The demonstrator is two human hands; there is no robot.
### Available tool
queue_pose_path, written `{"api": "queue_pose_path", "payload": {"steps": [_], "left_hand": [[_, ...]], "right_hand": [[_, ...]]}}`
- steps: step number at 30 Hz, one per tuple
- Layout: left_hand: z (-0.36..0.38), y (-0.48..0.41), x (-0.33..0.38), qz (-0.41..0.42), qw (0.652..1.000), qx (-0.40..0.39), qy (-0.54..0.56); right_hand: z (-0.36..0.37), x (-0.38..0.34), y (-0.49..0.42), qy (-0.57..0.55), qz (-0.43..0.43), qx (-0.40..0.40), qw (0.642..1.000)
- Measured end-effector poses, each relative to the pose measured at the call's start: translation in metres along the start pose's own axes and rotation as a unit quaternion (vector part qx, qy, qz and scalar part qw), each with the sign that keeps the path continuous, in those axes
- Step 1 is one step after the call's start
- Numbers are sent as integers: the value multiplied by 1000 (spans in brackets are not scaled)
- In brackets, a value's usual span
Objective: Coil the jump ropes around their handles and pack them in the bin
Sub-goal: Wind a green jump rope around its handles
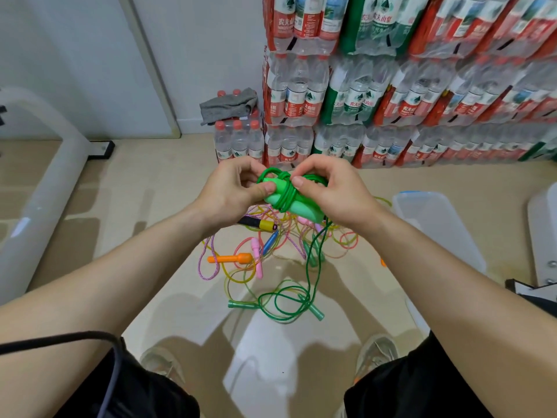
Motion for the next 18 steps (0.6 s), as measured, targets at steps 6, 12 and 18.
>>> {"api": "queue_pose_path", "payload": {"steps": [6,12,18], "left_hand": [[2,2,0,-15,997,-18,69],[7,6,-4,-34,993,-50,99],[13,13,-12,-125,984,-50,114]], "right_hand": [[-8,-4,4,71,-19,58,996],[7,14,6,67,79,-88,991],[23,21,5,-14,78,-131,988]]}}
Point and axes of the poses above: each hand's wrist, its own y-axis away from the middle knuckle, its own z-axis out of the palm, x = y × z, the point moved 9 cm from there along -y, towards the middle knuckle, and after that the axes turned 7 degrees about -x, right-handed, at the moved point
